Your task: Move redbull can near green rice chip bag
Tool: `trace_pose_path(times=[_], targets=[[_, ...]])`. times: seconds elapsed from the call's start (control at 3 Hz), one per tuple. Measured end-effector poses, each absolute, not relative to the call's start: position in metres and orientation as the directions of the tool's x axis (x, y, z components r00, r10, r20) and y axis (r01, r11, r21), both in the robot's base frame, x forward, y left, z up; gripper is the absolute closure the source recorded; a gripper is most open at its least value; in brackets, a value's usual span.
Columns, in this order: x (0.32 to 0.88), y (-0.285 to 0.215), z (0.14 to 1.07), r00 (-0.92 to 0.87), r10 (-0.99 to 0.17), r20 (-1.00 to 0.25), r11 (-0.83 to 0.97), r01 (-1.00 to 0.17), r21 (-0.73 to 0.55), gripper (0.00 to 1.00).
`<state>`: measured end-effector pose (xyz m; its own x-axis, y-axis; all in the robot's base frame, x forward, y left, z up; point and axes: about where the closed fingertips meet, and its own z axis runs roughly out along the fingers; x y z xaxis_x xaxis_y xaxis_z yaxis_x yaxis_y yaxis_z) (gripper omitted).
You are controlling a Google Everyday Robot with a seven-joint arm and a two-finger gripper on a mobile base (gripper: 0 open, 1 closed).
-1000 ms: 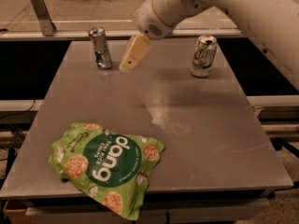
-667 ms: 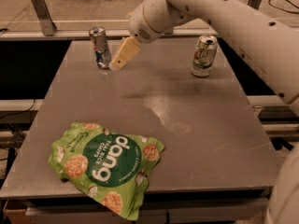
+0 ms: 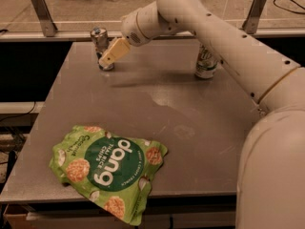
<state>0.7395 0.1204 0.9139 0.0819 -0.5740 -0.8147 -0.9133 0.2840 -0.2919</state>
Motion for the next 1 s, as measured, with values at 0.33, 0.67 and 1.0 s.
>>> trace_pose_path(times=[0.33, 0.67, 1.0], targets=[[0.746, 0.145, 0.907, 0.065, -0.524, -0.849, 0.267, -0.934, -0.236, 0.0], [0.743, 0.168, 0.902, 0.062, -0.491, -0.869, 0.221, -0.956, -0.193, 0.18], [0.736, 0.179, 0.903, 0.061, -0.472, -0.879, 0.186, -0.968, -0.167, 0.41]])
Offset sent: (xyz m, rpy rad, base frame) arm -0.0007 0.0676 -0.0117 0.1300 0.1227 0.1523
